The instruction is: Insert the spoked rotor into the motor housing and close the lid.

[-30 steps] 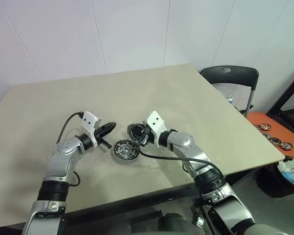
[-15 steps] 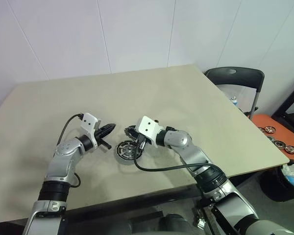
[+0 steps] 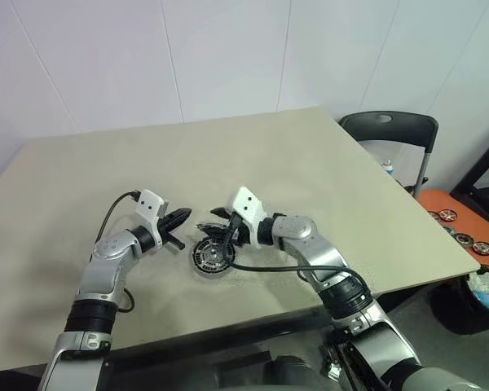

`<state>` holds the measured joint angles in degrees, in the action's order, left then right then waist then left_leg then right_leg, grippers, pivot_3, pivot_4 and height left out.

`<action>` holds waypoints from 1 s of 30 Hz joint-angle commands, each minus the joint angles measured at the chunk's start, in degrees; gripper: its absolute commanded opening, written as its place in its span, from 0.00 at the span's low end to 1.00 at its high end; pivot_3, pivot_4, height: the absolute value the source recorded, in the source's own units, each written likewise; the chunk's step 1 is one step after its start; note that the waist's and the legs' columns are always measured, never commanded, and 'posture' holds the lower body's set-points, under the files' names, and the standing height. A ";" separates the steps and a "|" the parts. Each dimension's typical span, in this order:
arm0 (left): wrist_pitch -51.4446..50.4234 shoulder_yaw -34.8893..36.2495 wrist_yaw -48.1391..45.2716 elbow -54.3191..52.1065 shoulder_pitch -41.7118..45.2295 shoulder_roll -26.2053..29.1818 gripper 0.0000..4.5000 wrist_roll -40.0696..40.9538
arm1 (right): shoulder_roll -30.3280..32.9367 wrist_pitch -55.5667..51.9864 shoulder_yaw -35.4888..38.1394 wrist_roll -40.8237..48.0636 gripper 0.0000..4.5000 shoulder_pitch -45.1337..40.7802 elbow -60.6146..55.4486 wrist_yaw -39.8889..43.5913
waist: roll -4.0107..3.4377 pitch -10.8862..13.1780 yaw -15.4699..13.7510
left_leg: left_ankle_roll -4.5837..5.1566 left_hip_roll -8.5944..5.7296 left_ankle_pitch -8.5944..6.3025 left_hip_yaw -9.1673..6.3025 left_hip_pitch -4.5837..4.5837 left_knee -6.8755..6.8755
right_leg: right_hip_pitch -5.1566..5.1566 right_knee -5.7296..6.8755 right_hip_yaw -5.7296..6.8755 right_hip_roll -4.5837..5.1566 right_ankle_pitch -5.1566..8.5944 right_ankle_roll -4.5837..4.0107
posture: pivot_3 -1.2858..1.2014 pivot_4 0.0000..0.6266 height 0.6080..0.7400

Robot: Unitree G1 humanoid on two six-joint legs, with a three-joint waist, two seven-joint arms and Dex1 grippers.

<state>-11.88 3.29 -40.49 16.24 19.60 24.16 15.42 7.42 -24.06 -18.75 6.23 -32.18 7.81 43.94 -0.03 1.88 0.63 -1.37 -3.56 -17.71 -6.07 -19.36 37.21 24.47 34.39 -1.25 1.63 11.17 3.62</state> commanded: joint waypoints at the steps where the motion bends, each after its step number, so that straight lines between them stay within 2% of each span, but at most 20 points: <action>1: 1.14 0.38 -0.29 -0.45 1.77 0.11 0.00 -0.12 | -1.02 -2.61 2.47 4.22 0.55 -0.87 -1.59 1.41 | 0.00 0.00 0.05 | 0.00 0.00 0.00 0.00 0.00 0.00 | 0.00 0.00 0.00 0.00 0.00 0.00 | 0.52 0.00 1.00; 8: 1.06 0.06 -0.96 0.02 1.85 0.11 0.00 -0.21 | 0.54 -9.80 3.22 11.14 0.55 -0.72 -3.66 8.23 | 0.00 0.00 0.11 | 0.00 0.00 0.00 0.00 0.00 0.00 | 0.00 0.01 0.00 -0.01 0.00 0.00 | 0.52 0.00 1.00; 15: 0.62 -0.16 -1.36 -0.22 1.60 0.10 0.00 -0.29 | -0.48 -10.79 5.47 13.38 0.55 -0.97 -2.32 6.43 | 0.01 -0.01 0.09 | 0.00 0.01 0.00 0.00 0.01 0.02 | 0.00 0.05 0.00 -0.01 0.00 0.00 | 0.52 0.00 1.00; 17: 0.54 -0.17 -1.45 -0.33 1.57 0.06 0.00 -0.28 | -0.77 -8.43 5.32 11.14 0.55 -1.51 -0.23 3.83 | 0.02 -0.01 0.09 | 0.00 0.00 0.00 0.00 0.01 0.03 | 0.00 0.05 0.00 0.00 0.00 0.00 | 0.52 0.00 1.00; 22: 0.71 0.18 -3.10 -2.46 1.17 -0.31 0.00 1.25 | 1.51 -1.20 -0.47 2.30 0.55 -1.25 5.74 1.28 | 0.03 -0.02 0.09 | 0.00 0.00 0.00 0.02 0.01 0.04 | 0.01 0.07 0.00 0.00 0.00 0.00 | 0.52 0.00 1.00; 25: 1.07 1.68 -4.80 -4.52 0.06 0.03 0.00 3.16 | 1.82 -0.96 -1.51 2.27 0.68 -0.15 4.56 2.92 | 0.03 -0.02 0.11 | 0.00 0.00 0.00 0.03 -0.02 0.04 | 0.04 0.06 -0.01 0.01 0.00 0.00 | 0.52 0.00 1.00; 29: 1.16 2.85 -4.65 -4.65 -1.10 1.29 0.00 3.07 | 2.12 -1.61 -2.06 2.65 0.99 0.18 4.11 5.08 | 0.03 -0.02 0.34 | 0.00 0.01 0.00 0.05 0.01 0.04 | 0.04 0.09 -0.05 0.00 -0.01 -0.01 | 0.52 0.00 1.00; 30: 1.30 2.90 -4.57 -4.44 -1.36 1.61 0.00 2.87 | 2.27 -2.25 -2.42 3.13 0.99 0.39 3.42 6.28 | 0.03 -0.02 0.30 | 0.00 0.01 0.00 0.04 0.01 0.04 | 0.04 0.12 -0.04 -0.02 -0.01 -0.01 | 0.52 0.00 1.00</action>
<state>-11.85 4.28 -45.01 12.95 17.96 24.85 17.78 9.89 -26.62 -20.80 8.25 -31.37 13.78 48.66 0.00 1.86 0.93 -1.38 -3.54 -17.71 -6.03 -19.34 37.25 24.51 34.53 -1.29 1.60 11.17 3.61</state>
